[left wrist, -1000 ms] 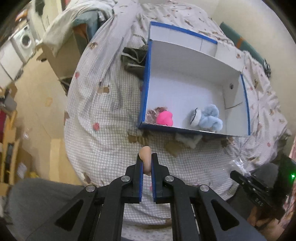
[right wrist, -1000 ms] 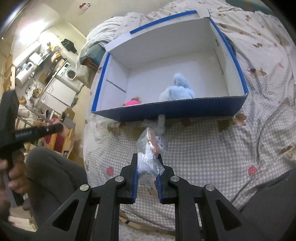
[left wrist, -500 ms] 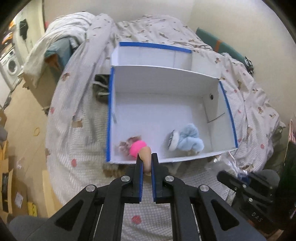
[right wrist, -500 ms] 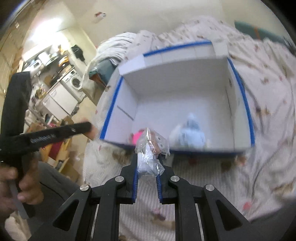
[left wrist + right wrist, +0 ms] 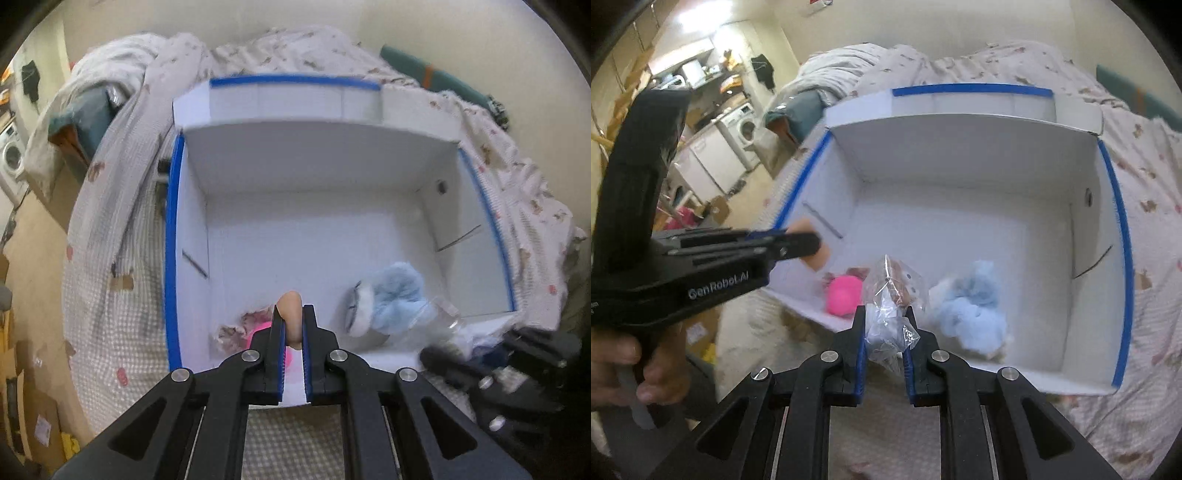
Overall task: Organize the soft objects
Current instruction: 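Carry the plastic bag and tan tube over the box with both grippers, then open the left gripper to drop the tan tube while the right drops the bag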
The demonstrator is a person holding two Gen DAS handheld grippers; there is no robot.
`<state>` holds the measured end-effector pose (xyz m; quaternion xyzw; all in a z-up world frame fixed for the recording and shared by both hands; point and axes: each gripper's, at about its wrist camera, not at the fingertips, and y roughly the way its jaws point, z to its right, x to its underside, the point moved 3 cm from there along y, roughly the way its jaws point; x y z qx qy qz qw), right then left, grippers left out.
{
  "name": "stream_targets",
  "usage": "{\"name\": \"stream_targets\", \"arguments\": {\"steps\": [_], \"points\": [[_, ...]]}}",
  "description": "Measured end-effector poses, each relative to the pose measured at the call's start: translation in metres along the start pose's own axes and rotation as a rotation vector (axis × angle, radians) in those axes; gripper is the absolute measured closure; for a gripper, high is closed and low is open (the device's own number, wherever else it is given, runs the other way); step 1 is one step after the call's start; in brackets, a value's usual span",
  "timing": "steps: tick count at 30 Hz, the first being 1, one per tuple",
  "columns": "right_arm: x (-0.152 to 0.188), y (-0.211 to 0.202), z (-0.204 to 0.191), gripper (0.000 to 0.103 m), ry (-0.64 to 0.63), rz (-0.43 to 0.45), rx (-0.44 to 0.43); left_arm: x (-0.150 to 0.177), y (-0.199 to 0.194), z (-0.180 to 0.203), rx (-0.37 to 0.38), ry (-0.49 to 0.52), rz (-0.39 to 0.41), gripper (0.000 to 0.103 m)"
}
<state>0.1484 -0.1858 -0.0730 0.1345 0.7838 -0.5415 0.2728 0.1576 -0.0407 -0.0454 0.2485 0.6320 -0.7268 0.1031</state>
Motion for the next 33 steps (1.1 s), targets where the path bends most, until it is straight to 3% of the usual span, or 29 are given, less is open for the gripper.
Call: {"name": "stream_targets", "arguments": {"steps": [4, 9, 20, 23, 26, 28, 31, 33], "points": [[-0.005, 0.01, 0.025, 0.085, 0.093, -0.008, 0.011, 0.005, 0.016, -0.004, -0.02, -0.017, -0.021, 0.096], [-0.008, 0.017, 0.036, 0.085, 0.105, 0.006, 0.04, 0.007, 0.031, -0.006, -0.053, -0.009, -0.011, 0.096], [-0.003, 0.024, 0.049, 0.085, 0.166, -0.008, 0.064, 0.011, 0.026, -0.005, -0.058, -0.003, 0.028, 0.095], [-0.002, 0.024, 0.049, 0.082, 0.17, -0.006, 0.063, 0.011, 0.023, 0.001, -0.06, 0.01, 0.035, 0.085], [-0.004, 0.024, 0.048, 0.068, 0.176, -0.002, 0.058, 0.011, 0.023, 0.003, -0.061, 0.007, 0.02, 0.082], [-0.005, 0.02, 0.049, 0.034, 0.192, 0.016, 0.045, 0.012, 0.023, 0.004, -0.06, 0.009, 0.009, 0.077], [-0.009, 0.014, 0.052, 0.032, 0.217, 0.055, 0.027, 0.012, 0.02, 0.003, -0.073, 0.005, 0.016, 0.059], [-0.01, 0.012, 0.052, 0.027, 0.223, 0.065, 0.02, 0.011, 0.016, 0.0, -0.086, -0.011, 0.029, 0.033]]}}
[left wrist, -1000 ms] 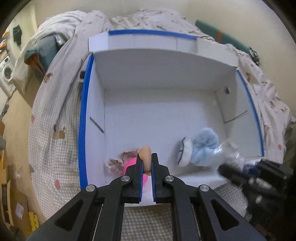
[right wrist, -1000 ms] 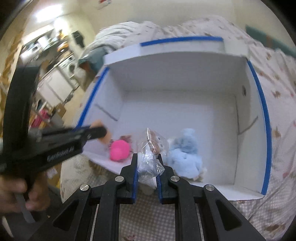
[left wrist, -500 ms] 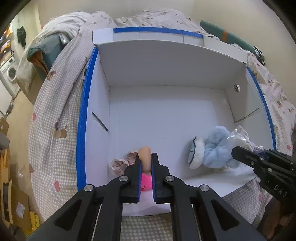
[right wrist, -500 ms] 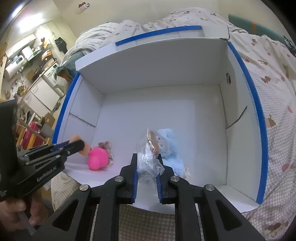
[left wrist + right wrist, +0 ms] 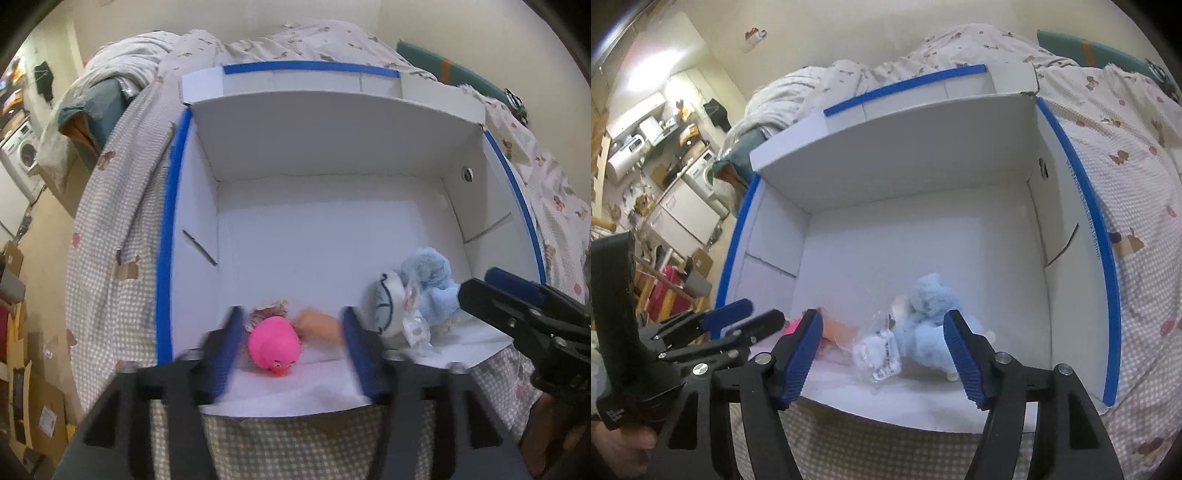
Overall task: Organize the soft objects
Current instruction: 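Open the left gripper to drop the tan tube while the right drops the bag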
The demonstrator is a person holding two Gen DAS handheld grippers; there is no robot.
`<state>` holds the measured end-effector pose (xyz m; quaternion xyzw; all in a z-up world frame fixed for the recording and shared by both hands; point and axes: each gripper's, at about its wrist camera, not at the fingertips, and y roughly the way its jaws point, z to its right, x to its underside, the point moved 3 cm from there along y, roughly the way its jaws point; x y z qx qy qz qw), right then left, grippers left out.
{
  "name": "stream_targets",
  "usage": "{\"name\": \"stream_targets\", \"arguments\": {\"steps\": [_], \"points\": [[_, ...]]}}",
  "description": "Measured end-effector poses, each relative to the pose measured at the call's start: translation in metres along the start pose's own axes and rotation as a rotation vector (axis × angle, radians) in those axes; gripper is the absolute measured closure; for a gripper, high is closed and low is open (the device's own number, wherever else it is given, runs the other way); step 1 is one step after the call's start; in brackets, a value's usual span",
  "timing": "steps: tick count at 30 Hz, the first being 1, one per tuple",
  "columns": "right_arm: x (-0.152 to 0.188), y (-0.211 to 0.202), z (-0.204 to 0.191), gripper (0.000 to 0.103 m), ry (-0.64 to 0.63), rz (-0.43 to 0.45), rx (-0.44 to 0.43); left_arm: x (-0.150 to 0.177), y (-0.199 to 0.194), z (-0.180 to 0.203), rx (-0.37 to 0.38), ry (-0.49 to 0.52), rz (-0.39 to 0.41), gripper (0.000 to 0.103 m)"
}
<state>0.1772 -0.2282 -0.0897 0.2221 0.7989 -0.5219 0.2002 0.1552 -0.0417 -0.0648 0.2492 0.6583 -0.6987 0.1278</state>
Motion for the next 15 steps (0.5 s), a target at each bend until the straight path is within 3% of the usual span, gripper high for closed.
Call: {"name": "stream_targets", "arguments": {"steps": [5, 10, 15], "points": [[-0.001, -0.012, -0.002, 0.003, 0.001, 0.072, 0.011, 0.004, -0.005, -0.007, -0.052, -0.016, 0.019, 0.028], [0.001, -0.015, -0.003, 0.002, -0.004, 0.076, -0.004, 0.008, -0.017, -0.01, -0.076, -0.015, 0.055, 0.028], [0.003, -0.028, -0.006, 0.002, -0.036, 0.095, -0.003, 0.01, -0.044, -0.015, -0.106, -0.004, 0.156, 0.028]]}}
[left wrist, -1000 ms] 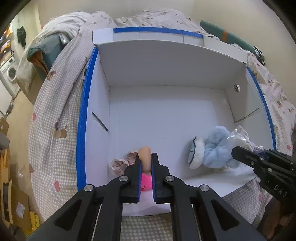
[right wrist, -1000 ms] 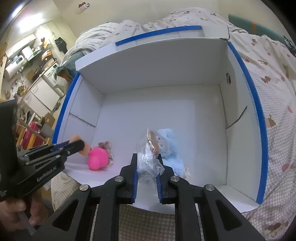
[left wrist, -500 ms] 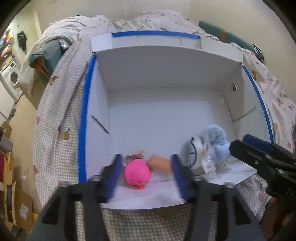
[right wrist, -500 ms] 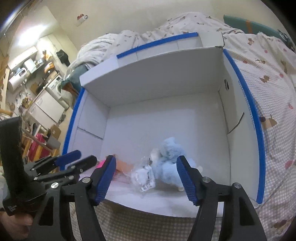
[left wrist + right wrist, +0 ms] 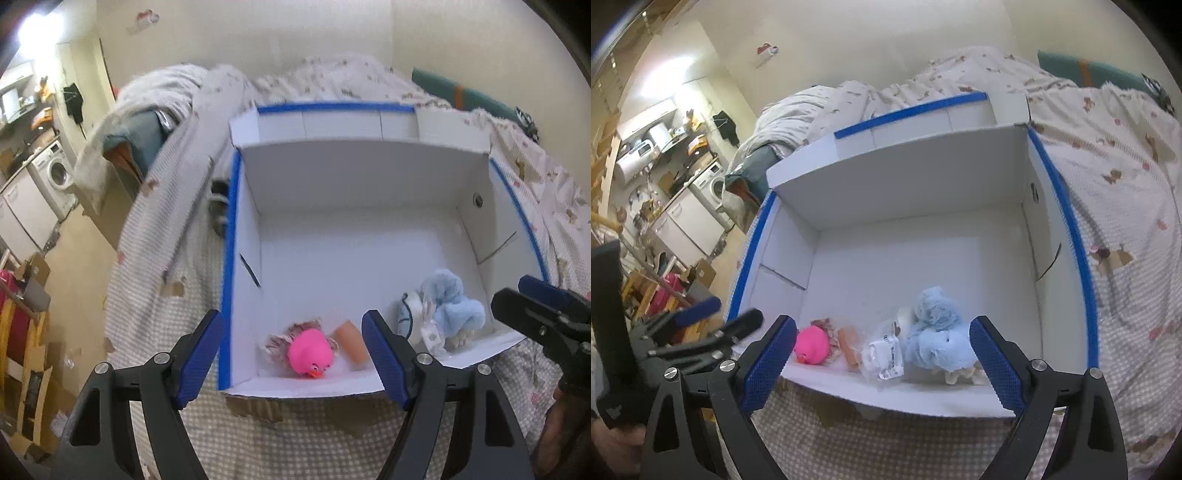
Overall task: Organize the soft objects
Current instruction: 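Open the left gripper to drop the tan tube while the right drops the bag, then withdraw both grippers from the box toward the remaining items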
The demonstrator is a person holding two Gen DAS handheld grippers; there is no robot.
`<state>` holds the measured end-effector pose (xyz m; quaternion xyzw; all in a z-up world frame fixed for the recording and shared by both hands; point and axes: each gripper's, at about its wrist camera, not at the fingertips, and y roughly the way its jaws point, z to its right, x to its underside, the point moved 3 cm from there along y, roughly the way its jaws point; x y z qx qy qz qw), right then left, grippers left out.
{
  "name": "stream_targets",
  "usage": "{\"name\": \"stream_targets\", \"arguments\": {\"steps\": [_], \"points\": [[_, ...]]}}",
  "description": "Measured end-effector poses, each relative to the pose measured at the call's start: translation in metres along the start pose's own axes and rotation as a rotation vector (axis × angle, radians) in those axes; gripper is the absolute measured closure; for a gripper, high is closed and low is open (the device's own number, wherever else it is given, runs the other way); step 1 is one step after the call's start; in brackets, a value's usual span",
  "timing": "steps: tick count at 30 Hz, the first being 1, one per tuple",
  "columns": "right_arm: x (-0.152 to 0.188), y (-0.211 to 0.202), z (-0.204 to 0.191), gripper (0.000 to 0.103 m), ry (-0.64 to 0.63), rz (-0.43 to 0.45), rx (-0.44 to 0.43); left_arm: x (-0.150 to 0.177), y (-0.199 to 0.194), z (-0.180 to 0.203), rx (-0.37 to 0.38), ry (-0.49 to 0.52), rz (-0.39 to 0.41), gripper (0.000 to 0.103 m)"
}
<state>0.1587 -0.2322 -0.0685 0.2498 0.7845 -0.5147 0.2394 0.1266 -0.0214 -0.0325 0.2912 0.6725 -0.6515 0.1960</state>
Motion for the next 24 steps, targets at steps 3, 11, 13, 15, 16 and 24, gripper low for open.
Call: {"name": "stream_targets", "arguments": {"steps": [3, 11, 13, 15, 16, 24], "points": [[0.004, -0.012, 0.0, 0.002, 0.003, 0.02, 0.015, 0.003, -0.014, -0.01, -0.01, -0.042, 0.043, 0.028], [0.019, -0.033, 0.005, 0.002, 0.042, 0.036, 0.033, 0.021, -0.024, -0.028, -0.017, -0.126, 0.016, 0.028], [0.023, -0.036, 0.005, 0.002, 0.045, 0.037, 0.043, 0.028, -0.027, -0.03, 0.026, -0.141, -0.014, 0.028], [0.027, -0.038, 0.003, 0.002, 0.03, 0.034, 0.055, 0.033, -0.03, -0.027, 0.029, -0.132, -0.029, 0.028], [0.027, -0.04, 0.002, 0.002, 0.022, 0.034, 0.061, 0.035, -0.031, -0.026, 0.022, -0.123, -0.033, 0.028], [0.039, -0.042, -0.007, 0.002, -0.004, -0.015, 0.05, 0.045, -0.037, -0.035, -0.014, -0.138, -0.063, 0.028]]}}
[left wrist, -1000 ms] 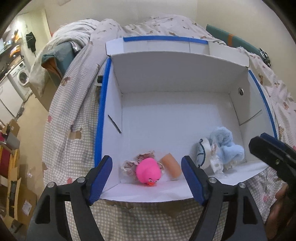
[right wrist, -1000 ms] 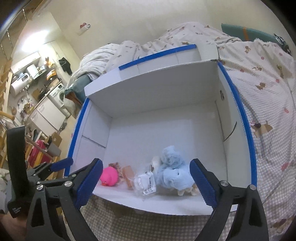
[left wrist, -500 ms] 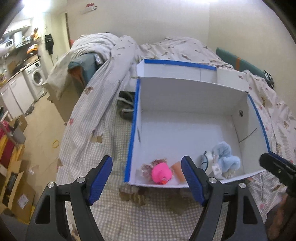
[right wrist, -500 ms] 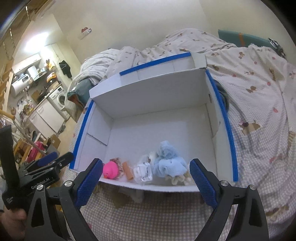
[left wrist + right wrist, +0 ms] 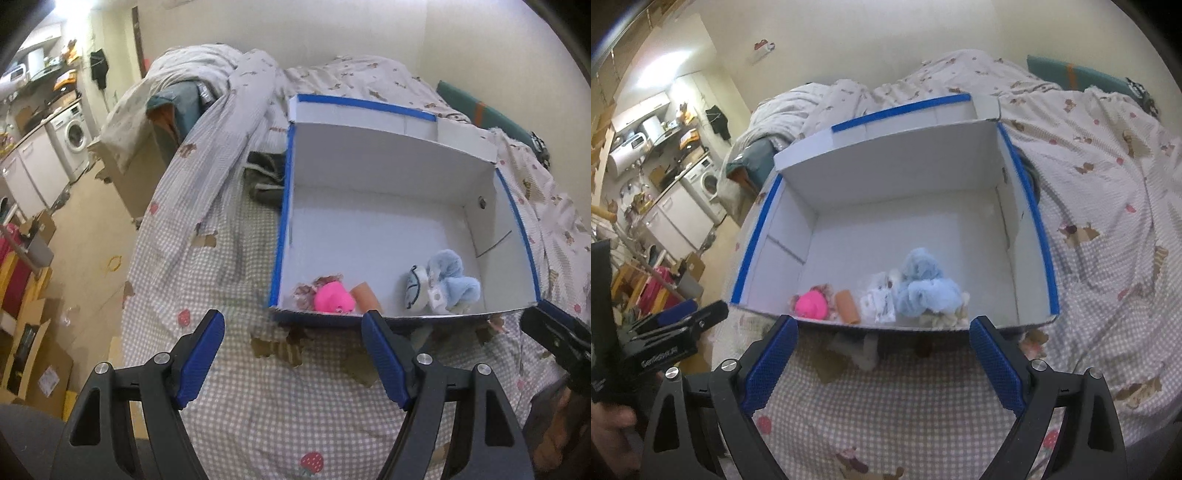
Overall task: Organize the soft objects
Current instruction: 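Withdraw both grippers from the box toward the remaining items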
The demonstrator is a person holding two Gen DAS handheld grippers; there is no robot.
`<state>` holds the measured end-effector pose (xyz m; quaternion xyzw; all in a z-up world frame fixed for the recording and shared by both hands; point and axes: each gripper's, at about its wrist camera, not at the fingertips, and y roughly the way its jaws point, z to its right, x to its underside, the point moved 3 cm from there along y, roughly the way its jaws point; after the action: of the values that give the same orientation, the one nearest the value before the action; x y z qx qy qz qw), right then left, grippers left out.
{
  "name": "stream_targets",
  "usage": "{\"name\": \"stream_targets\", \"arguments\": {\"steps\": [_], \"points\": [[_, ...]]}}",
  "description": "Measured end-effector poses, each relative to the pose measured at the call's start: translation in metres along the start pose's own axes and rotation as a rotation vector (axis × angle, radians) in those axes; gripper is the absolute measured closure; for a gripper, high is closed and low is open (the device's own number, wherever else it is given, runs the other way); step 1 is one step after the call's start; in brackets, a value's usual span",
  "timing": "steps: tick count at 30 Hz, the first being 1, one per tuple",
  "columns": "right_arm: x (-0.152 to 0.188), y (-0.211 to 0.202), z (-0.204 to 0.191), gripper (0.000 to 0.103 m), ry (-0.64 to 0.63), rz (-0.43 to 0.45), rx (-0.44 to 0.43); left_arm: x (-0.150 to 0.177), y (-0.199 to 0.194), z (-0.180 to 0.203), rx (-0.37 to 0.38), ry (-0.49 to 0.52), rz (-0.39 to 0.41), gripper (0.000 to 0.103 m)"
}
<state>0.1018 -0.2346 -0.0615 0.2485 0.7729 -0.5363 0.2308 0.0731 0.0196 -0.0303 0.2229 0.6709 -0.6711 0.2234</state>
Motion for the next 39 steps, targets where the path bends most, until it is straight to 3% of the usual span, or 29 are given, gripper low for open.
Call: {"name": "stream_targets", "arguments": {"steps": [10, 18, 23, 27, 33, 38, 39], "points": [[0.011, 0.009, -0.004, 0.002, -0.026, -0.043, 0.02, 0.01, 0.021, -0.014, -0.026, -0.061, -0.115, 0.029], [0.037, 0.05, -0.009, 0.003, -0.052, -0.237, 0.047, 0.019, 0.029, -0.024, -0.022, -0.079, -0.171, 0.029], [0.04, 0.076, -0.017, 0.003, -0.042, -0.283, 0.049, 0.023, 0.038, -0.029, -0.02, -0.113, -0.214, 0.029], [0.047, 0.103, -0.026, 0.01, -0.025, -0.325, 0.05, 0.023, 0.038, -0.033, -0.031, -0.126, -0.214, 0.029], [0.049, 0.138, -0.035, 0.011, -0.077, -0.344, 0.107, 0.024, 0.041, -0.045, -0.007, -0.198, -0.247, 0.028], [0.049, 0.156, -0.036, 0.022, -0.095, -0.353, 0.146, 0.025, 0.044, -0.041, -0.01, -0.179, -0.265, 0.028], [0.049, 0.158, -0.036, 0.029, -0.094, -0.358, 0.145, 0.025, 0.044, -0.039, -0.009, -0.17, -0.267, 0.028]]}}
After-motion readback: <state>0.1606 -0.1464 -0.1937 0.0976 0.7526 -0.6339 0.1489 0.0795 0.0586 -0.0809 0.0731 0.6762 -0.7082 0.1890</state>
